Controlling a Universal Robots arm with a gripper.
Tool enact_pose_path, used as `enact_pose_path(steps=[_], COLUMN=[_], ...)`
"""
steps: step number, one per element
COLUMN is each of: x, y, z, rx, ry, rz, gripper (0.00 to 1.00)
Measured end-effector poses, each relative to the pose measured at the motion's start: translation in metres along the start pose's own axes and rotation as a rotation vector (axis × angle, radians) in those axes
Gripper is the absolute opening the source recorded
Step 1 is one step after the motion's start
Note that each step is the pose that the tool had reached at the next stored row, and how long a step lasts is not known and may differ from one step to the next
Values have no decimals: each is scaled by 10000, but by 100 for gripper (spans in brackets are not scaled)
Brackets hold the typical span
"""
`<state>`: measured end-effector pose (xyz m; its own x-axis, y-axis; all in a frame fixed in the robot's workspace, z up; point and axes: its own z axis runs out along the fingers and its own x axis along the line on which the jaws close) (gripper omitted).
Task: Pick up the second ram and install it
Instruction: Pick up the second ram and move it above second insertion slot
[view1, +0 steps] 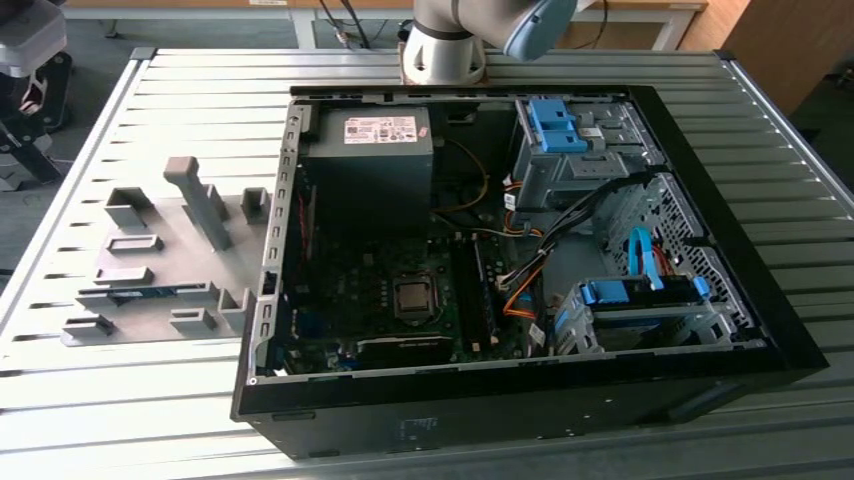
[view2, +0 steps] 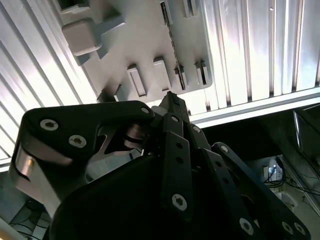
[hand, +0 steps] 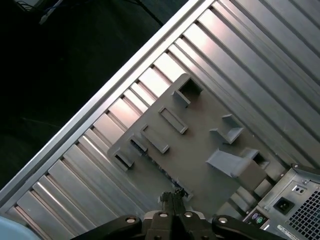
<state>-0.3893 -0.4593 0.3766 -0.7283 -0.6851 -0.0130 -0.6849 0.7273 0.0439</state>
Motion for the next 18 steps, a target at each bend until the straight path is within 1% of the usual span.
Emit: enact_pose_path(steps=[8, 18], x=[0, 1], y=[0, 1], z=[0, 3], rx=[-10, -29], ry=[35, 97], rz=[-785, -2217], gripper=[10, 10])
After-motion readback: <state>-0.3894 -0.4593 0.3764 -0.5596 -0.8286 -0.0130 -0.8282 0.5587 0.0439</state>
